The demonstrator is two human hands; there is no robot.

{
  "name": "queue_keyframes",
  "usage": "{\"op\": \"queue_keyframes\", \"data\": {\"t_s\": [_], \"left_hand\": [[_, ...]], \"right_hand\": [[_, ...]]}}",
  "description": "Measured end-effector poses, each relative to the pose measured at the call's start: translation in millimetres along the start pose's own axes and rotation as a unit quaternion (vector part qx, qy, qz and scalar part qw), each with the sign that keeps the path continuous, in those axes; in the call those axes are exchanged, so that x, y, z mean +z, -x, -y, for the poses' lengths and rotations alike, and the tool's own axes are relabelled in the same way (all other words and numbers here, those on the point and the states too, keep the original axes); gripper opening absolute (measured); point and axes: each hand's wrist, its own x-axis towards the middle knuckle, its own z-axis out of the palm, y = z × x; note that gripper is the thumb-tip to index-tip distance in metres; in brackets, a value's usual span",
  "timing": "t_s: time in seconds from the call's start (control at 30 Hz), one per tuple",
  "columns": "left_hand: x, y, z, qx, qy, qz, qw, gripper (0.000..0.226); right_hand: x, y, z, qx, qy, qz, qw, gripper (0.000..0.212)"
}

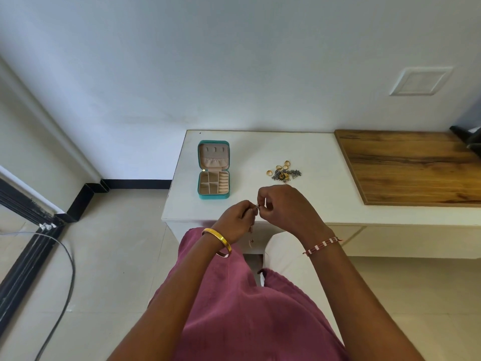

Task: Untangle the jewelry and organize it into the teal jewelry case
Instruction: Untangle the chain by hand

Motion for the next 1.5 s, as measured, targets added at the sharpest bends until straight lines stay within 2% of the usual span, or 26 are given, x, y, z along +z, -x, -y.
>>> {"op": "queue_keyframes", "data": {"t_s": [0.17, 0.3, 0.37, 0.5, 0.63, 0.83, 1.23, 1.37, 1.5], "left_hand": [[1.6, -1.1, 1.1, -0.036, 0.081, -0.004, 0.996, 0.020], [0.9, -5.1, 5.9, -0.096, 0.246, 0.017, 0.964, 0.026], [1.2, -7.0, 10.2, -0.106, 0.280, 0.018, 0.954, 0.027], [3.3, -14.9, 17.5, -0.104, 0.252, -0.007, 0.962, 0.021], [3.6, -28.7, 25.8, -0.064, 0.171, -0.039, 0.982, 0.010], [4.4, -57.8, 40.6, -0.028, 0.097, -0.072, 0.992, 0.006], [25.4, -127.5, 79.6, -0.074, 0.023, -0.113, 0.990, 0.010], [32.6, -150.2, 92.1, -0.088, 0.038, -0.096, 0.991, 0.011], [33.2, -171.2, 97.7, -0.163, 0.185, -0.061, 0.967, 0.021]], "right_hand": [[4.7, -1.3, -3.4, 0.003, -0.010, -0.002, 1.000, 0.011], [9.1, -2.9, -6.4, 0.011, -0.030, 0.007, 0.999, 0.009], [11.7, -5.6, -7.1, 0.013, -0.044, 0.009, 0.999, 0.008], [16.7, -14.1, -12.2, 0.009, -0.058, 0.007, 0.998, 0.007], [22.4, -26.4, -19.1, 0.005, -0.050, 0.009, 0.999, 0.007], [32.8, -53.9, -33.1, -0.001, -0.035, 0.010, 0.999, 0.010], [79.4, -111.3, -81.5, 0.033, -0.051, 0.046, 0.997, 0.012], [96.7, -128.7, -100.0, 0.043, -0.055, 0.047, 0.996, 0.012], [119.7, -145.1, -113.4, 0.037, -0.064, 0.025, 0.997, 0.006]]}}
